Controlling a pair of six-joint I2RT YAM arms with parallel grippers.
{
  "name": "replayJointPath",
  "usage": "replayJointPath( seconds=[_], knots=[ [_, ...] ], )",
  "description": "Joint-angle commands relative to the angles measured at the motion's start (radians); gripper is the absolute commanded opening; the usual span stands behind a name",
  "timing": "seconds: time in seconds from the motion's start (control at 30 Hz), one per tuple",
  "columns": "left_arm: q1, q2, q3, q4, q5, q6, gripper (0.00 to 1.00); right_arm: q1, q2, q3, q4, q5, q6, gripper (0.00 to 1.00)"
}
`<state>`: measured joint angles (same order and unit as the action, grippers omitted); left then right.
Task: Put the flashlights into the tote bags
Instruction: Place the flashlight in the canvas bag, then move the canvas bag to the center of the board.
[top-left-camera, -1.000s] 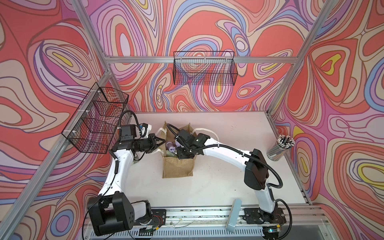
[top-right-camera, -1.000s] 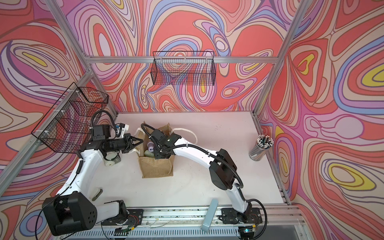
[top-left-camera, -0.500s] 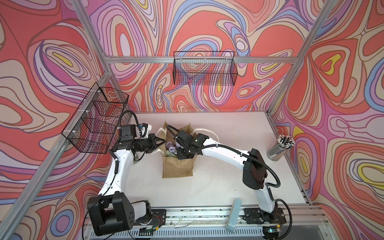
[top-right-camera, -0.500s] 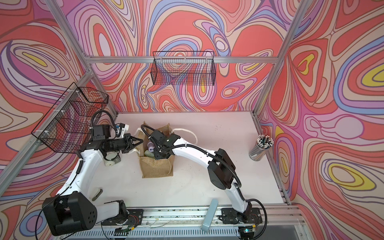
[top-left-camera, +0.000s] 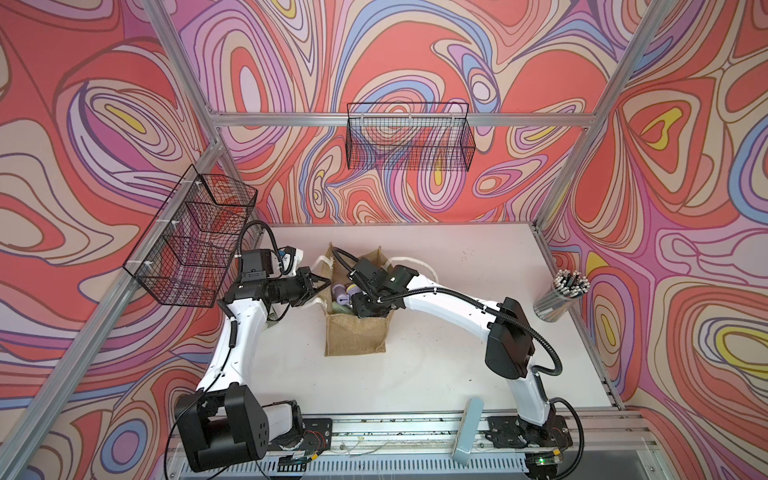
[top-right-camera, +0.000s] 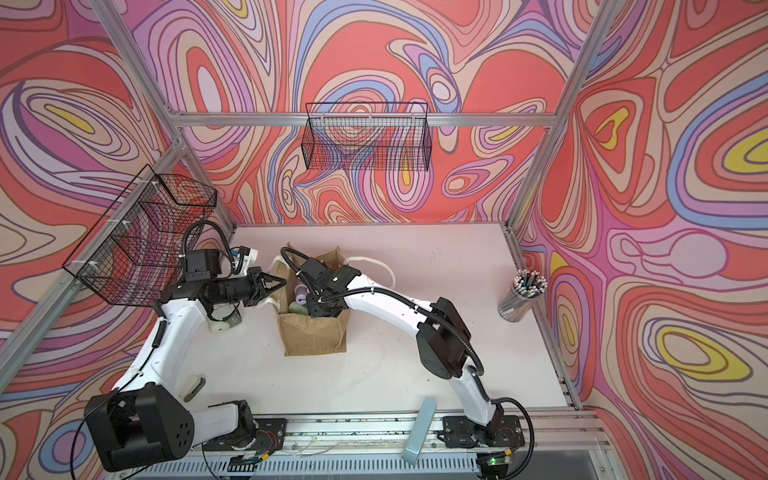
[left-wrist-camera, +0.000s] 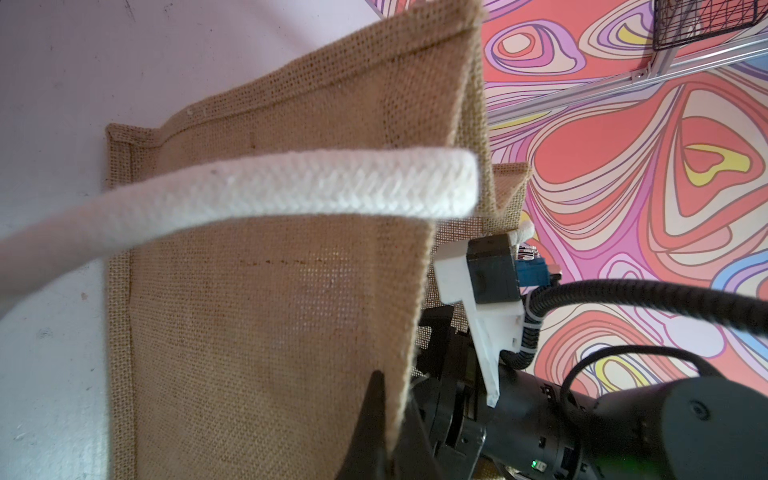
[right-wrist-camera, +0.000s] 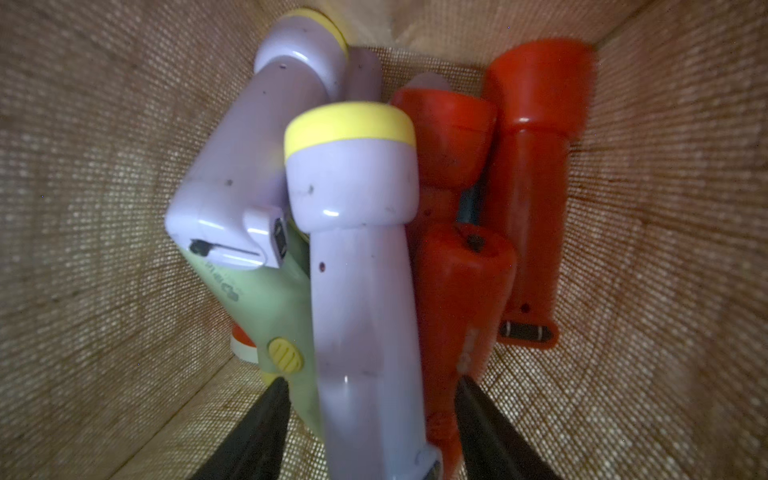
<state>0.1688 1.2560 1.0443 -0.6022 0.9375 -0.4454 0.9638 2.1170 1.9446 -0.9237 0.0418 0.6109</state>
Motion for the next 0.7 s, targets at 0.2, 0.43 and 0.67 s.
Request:
replayJointPath(
  seconds=[0.2,0.43,0.67],
  knots=[
    [-0.009,-0.037,0.020,-0.009,0.019,0.032,0.00,0.005,-0.161,0.006,-0.026,0.157,-0.051,0.66],
    [-0.008,-0.042,0.021,-0.015,0.014,0.036,0.00,0.006,-0.318,-0.053,0.008,0.284,-0.062,0.65],
    [-0.009,-0.044,0.021,-0.013,0.015,0.034,0.00,0.004,-0.433,-0.132,0.028,0.357,-0.046,0.65]
  ],
)
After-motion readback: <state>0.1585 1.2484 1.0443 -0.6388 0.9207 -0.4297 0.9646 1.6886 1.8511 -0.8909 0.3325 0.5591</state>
